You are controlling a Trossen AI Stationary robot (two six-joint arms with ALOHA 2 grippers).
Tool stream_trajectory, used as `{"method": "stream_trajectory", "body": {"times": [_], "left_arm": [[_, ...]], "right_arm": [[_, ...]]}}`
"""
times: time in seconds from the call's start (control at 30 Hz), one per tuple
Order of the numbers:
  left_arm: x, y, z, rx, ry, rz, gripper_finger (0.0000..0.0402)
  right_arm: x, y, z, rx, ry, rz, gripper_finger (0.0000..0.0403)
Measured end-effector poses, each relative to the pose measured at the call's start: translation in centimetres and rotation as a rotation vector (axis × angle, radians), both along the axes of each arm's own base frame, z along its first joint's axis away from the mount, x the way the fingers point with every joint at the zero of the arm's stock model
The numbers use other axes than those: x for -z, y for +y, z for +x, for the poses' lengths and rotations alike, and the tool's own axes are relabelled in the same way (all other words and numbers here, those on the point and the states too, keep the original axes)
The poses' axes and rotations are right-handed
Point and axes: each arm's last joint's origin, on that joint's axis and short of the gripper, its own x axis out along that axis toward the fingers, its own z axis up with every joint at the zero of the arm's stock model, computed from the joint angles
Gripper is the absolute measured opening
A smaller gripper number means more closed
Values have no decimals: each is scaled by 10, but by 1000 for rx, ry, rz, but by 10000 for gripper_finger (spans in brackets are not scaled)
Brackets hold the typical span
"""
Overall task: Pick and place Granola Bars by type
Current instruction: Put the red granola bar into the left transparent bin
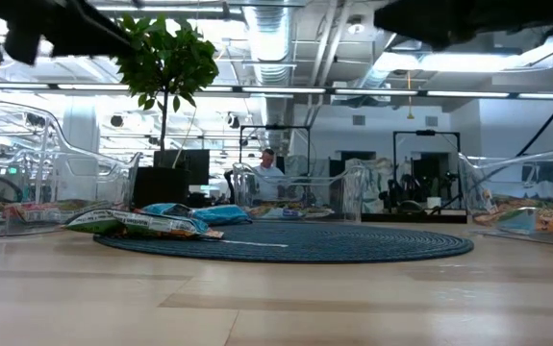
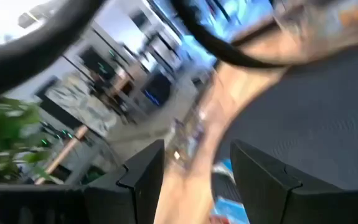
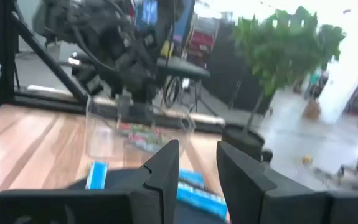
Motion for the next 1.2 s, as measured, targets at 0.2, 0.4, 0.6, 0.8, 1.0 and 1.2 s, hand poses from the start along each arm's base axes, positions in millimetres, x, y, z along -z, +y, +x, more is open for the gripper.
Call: {"method": "stream_trajectory", "body": {"times": [0.2, 0.4, 0.6, 0.8, 1.0, 1.2], "left_arm": [[-4, 19, 44, 105, 212, -196, 178], [-13, 53, 76, 209, 228, -282, 178], [-16, 101, 88, 136, 241, -445, 178], [-14, 134, 91, 152, 240, -591, 178], [-10, 149, 88, 174, 289, -658, 178], [9, 152, 110, 168, 384, -653, 178]], "right_arm": [[-5, 1, 3, 5, -70, -29, 102], [-6, -5, 5, 36, -79, -41, 102], [-6, -13, 8, 70, -75, -51, 102], [-6, -17, 10, 18, -77, -58, 102], [-6, -21, 12, -6, -81, -62, 102], [-7, -25, 13, 12, -90, -59, 102]]}}
